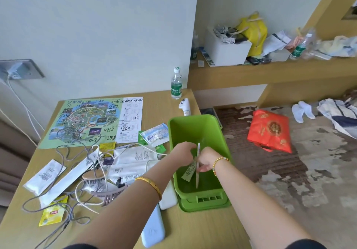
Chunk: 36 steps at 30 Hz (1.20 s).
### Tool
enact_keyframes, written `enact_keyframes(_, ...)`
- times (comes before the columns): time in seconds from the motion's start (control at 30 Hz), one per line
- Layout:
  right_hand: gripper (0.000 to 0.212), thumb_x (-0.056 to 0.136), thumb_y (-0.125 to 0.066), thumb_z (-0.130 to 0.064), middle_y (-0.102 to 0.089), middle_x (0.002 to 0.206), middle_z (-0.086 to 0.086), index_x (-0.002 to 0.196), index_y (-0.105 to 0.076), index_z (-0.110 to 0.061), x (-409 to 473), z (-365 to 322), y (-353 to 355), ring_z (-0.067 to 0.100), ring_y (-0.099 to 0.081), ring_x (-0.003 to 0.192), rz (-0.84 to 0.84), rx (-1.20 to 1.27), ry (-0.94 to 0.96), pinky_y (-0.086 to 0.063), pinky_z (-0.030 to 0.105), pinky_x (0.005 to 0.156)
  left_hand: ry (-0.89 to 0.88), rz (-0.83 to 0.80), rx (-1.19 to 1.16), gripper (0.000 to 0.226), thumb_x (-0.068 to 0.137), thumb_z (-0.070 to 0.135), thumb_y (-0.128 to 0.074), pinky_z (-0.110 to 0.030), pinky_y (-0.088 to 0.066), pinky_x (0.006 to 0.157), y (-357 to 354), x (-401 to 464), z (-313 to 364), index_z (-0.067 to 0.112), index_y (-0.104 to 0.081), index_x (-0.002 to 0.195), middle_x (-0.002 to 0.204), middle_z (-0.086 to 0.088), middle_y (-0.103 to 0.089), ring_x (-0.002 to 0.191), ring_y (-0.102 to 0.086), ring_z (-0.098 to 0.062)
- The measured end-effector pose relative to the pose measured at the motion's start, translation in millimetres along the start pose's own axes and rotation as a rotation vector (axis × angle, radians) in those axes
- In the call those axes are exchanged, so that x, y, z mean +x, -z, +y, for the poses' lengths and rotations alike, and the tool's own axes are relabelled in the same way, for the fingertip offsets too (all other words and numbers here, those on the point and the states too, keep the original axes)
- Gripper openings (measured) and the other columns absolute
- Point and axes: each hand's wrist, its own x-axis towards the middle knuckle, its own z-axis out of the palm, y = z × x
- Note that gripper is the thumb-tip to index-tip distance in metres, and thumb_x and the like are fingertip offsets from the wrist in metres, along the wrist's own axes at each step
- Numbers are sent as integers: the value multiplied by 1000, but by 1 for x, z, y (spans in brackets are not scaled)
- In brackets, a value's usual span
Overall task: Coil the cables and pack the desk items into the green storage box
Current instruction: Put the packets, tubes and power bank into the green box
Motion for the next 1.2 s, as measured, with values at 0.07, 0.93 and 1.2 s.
enact_keyframes(0.07,9,92,-49,-4,-63,90,15,88,-57,-3,4,1,-5,17,-60,62,-20,61,-69,-45,18,35,-21,93,-91,53,88,-2,-40,-27,-35,103,7,-2,-7,17,-44,138,144,-3,-44,129,-44,-20)
enact_keyframes(0.93,66,84,-53,-5,-21,149,14,142,-22,-9,-68,-27,-192,32,-16,138,192,-953,498,-24,44,109,254,6,179,35,94,16,-44,-36,-49,89,-7,-120,-230,12,-49,129,122,-10,-58,108,-57,-26)
enact_keyframes(1.2,66,82,-53,-2,-27,144,14,140,-22,-7,-48,-12,-187,31,-17,139,296,-1022,514,-22,40,112,256,-9,440,20,92,10,-43,-32,-44,67,-17,-108,-229,13,-54,109,102,-6,-62,93,-60,-26)
